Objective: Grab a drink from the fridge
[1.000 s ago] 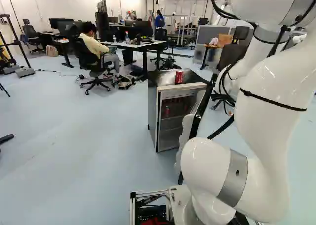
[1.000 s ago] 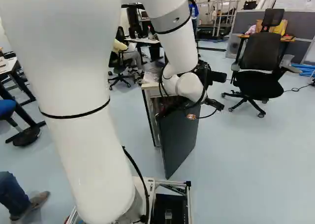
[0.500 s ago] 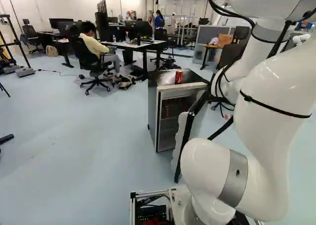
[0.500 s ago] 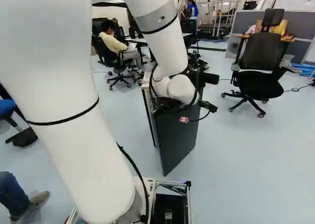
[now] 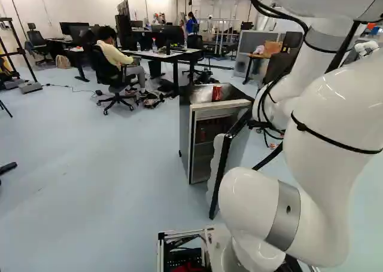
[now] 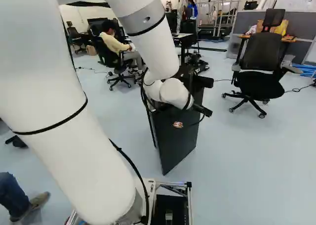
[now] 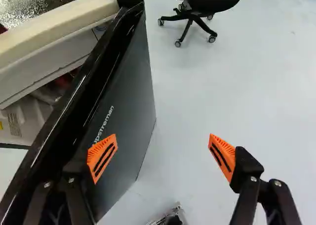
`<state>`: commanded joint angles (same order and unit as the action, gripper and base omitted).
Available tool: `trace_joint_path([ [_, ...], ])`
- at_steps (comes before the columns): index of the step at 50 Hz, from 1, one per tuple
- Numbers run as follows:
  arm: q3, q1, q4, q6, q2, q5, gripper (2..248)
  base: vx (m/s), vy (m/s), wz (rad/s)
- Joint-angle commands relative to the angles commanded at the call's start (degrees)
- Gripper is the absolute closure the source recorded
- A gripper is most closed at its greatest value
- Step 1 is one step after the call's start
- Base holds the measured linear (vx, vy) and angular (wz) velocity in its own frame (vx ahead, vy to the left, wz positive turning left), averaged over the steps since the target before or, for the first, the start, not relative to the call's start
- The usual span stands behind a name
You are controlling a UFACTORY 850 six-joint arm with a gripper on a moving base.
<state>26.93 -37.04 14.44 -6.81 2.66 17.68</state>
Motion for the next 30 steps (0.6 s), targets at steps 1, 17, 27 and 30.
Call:
trace_joint_path([
  [1, -0.1, 0.0, 0.1, 0.0, 0.1, 0.0, 3, 0.000, 0.000, 0.000],
  [17, -0.2, 0.6, 1.0, 0.0, 2.5, -0.3, 3, 0.000, 0.000, 0.000],
  [27, -0.5, 1.1, 1.7, 0.0, 2.6, -0.3, 3, 0.000, 0.000, 0.000],
  [30, -0.7, 1.3, 1.9, 0.0, 2.4, -0.3, 3, 0.000, 0.000, 0.000],
])
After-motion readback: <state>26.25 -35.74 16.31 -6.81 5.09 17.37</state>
